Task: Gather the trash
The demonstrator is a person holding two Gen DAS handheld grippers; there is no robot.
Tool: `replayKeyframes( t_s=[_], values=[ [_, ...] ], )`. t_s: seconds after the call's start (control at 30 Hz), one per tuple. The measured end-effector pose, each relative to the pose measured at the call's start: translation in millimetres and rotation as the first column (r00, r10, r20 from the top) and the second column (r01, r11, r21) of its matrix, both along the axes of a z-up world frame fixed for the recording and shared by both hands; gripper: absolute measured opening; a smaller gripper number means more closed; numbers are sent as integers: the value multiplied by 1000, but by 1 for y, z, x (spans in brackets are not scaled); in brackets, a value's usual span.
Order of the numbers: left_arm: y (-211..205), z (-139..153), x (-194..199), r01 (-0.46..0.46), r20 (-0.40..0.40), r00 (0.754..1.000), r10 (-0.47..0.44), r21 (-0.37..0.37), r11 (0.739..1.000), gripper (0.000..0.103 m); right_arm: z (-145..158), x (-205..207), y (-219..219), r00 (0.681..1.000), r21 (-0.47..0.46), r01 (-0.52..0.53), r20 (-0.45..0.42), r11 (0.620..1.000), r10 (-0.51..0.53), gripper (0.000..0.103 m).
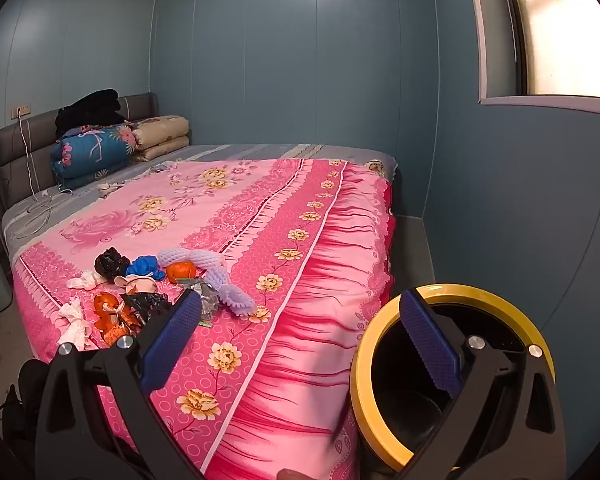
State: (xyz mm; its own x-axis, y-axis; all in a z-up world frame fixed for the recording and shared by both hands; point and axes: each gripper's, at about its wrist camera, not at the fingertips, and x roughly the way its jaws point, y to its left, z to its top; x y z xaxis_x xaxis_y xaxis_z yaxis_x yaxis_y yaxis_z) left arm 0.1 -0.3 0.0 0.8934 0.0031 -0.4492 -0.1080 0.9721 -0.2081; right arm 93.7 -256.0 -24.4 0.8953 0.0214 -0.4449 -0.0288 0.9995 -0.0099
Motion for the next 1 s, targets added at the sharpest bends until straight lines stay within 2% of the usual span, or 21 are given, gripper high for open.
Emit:
replayKeyframes(
  t_s=[1.0],
  values=[
    [0,-3,-3,-2,-5,1000,2,-8,1000,95,-8,4,1,1000,1,2,-18,1000,-2,95]
  ],
)
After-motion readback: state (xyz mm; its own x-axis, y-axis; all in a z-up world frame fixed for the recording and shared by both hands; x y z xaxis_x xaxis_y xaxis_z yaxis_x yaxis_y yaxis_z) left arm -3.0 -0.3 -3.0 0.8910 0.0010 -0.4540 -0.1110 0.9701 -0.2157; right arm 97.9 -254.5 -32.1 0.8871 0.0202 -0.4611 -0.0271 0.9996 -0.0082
